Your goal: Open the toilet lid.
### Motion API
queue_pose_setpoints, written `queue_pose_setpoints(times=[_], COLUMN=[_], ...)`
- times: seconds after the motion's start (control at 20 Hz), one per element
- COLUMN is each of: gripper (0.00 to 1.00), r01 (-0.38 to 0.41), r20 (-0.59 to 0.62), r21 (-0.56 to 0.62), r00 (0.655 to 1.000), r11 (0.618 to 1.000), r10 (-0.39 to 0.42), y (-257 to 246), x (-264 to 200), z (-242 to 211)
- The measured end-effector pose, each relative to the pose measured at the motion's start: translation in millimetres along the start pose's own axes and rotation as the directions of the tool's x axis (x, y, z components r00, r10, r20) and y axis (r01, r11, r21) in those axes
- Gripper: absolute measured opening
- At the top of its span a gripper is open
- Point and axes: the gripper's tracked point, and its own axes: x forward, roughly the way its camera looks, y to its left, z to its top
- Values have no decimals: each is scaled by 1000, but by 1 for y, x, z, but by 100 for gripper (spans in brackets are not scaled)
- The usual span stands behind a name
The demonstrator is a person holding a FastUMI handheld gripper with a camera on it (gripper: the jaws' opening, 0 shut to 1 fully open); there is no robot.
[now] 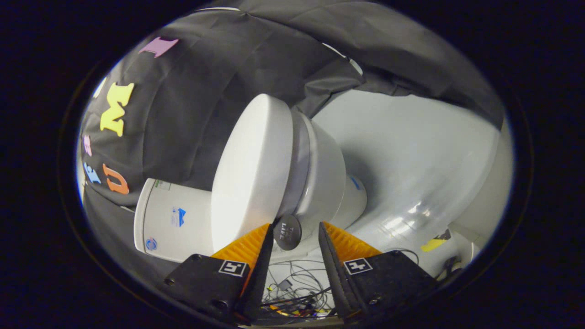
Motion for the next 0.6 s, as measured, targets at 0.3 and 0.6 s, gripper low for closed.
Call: queue_pose_setpoints(times=[0.3,0.6], gripper=[51,27], r01=[-67,-96], r20=[-48,-64], r21=[73,122], r00=[996,992], r11=[995,988], r10=[71,104], y=[7,12], x=[12,15], z=[-3,-2])
